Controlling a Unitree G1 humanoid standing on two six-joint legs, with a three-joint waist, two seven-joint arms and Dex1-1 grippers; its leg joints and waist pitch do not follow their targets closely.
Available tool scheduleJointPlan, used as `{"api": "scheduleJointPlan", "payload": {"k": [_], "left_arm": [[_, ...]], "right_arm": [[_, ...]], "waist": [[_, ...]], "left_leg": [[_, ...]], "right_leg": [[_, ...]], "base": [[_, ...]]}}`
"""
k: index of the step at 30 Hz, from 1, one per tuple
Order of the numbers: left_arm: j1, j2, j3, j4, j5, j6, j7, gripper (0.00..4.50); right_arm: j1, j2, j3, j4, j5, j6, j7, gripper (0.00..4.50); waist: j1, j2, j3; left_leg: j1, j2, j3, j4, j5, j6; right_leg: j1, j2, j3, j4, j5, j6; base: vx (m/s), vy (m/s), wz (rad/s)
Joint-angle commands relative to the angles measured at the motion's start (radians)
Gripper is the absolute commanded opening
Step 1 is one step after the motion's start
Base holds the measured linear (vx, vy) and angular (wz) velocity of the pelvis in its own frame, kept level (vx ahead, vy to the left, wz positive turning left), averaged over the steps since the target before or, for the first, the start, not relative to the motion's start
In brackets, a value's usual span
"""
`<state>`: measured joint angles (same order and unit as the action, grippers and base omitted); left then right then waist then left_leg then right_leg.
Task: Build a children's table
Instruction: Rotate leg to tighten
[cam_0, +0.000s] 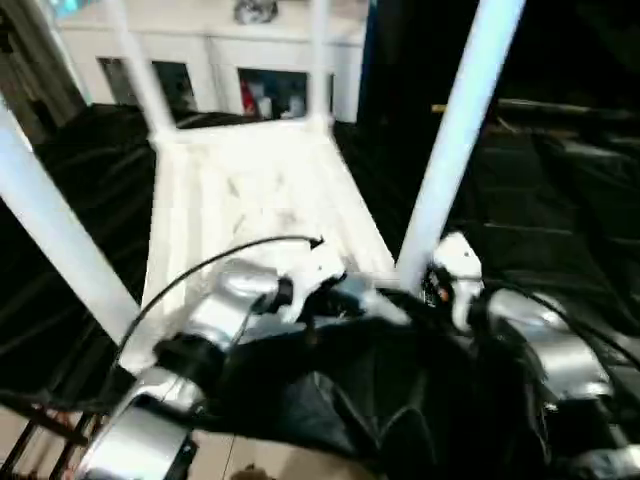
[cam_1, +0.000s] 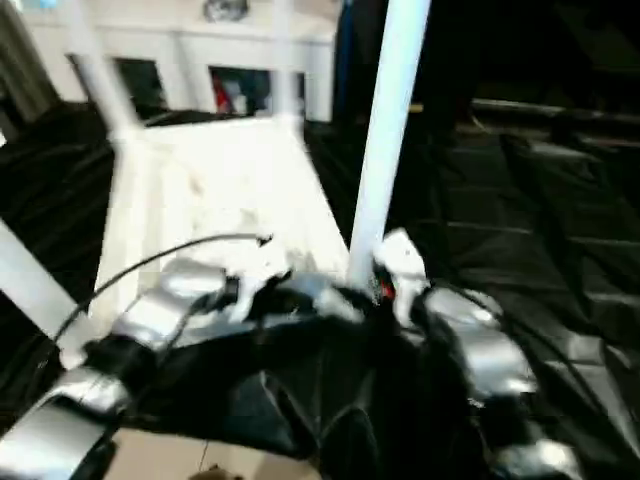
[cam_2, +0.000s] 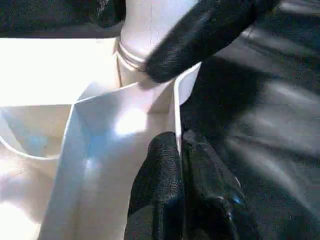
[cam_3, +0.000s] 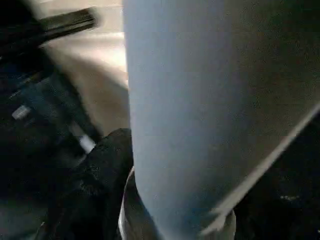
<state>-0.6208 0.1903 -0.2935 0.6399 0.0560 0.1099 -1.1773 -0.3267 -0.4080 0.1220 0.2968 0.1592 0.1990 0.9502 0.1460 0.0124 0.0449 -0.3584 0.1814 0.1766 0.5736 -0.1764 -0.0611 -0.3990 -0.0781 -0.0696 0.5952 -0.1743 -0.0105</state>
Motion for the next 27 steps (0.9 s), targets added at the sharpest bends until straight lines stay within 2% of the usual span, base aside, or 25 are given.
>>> {"api": "scheduleJointPlan", "payload": {"k": [1,6,9,12,20,23,27], "left_arm": [[-0.006,-0.032,-0.019,-0.079,-0.088,-0.043,-0.082,0.00],[0.019,0.018,-0.021,-0.128,-0.100,-0.012,-0.157,0.00],[0.031,0.036,-0.021,-0.154,-0.109,0.004,-0.179,0.00],[0.040,0.044,-0.022,-0.171,-0.113,0.014,-0.189,0.00],[0.050,0.035,-0.020,-0.182,-0.108,0.023,-0.157,0.00],[0.019,-0.013,0.008,-0.130,-0.082,0.024,-0.036,0.00],[-0.034,-0.074,0.025,-0.039,-0.038,0.015,0.118,0.00]], "right_arm": [[0.009,-0.004,0.043,-0.028,0.029,0.036,0.084,2.81],[0.021,-0.060,0.044,-0.055,0.051,0.050,0.177,2.81],[0.022,-0.074,0.051,-0.059,0.067,0.063,0.206,2.70],[0.024,-0.075,0.057,-0.068,0.076,0.070,0.218,2.40],[0.034,-0.050,0.067,-0.077,0.075,0.093,0.198,2.34],[0.025,0.006,0.055,-0.026,0.029,0.106,0.057,2.34],[-0.009,0.108,0.021,0.066,-0.030,0.112,-0.178,2.33]], "waist": [[0.000,-0.018,-0.054],[0.004,-0.019,-0.056],[0.004,-0.022,-0.060],[0.005,-0.021,-0.061],[0.004,-0.021,-0.059],[-0.002,-0.022,-0.057],[-0.016,-0.024,-0.053]], "left_leg": [[0.004,0.054,-0.013,-0.065,-0.228,0.078],[0.002,0.054,-0.014,-0.064,-0.216,0.072],[-0.001,0.053,-0.012,-0.060,-0.182,0.080],[-0.003,0.054,-0.012,-0.058,-0.165,0.087],[-0.002,0.052,-0.012,-0.059,-0.180,0.075],[-0.003,0.049,-0.014,-0.061,-0.191,0.061],[-0.003,0.042,-0.016,-0.065,-0.218,0.032]], "right_leg": [[0.046,-0.078,0.048,-0.079,-0.310,-0.176],[0.047,-0.080,0.047,-0.077,-0.308,-0.178],[0.046,-0.077,0.046,-0.071,-0.263,-0.187],[0.045,-0.077,0.045,-0.067,-0.231,-0.199],[0.045,-0.077,0.045,-0.073,-0.280,-0.182],[0.045,-0.078,0.044,-0.075,-0.300,-0.174],[0.043,-0.079,0.042,-0.088,-0.401,-0.136]], "base": [[0.000,0.000,0.00],[0.000,0.000,0.00],[0.000,0.000,0.00],[0.000,0.000,0.00],[0.000,0.000,0.00],[0.000,0.000,0.00],[0.000,0.000,0.00]]}}
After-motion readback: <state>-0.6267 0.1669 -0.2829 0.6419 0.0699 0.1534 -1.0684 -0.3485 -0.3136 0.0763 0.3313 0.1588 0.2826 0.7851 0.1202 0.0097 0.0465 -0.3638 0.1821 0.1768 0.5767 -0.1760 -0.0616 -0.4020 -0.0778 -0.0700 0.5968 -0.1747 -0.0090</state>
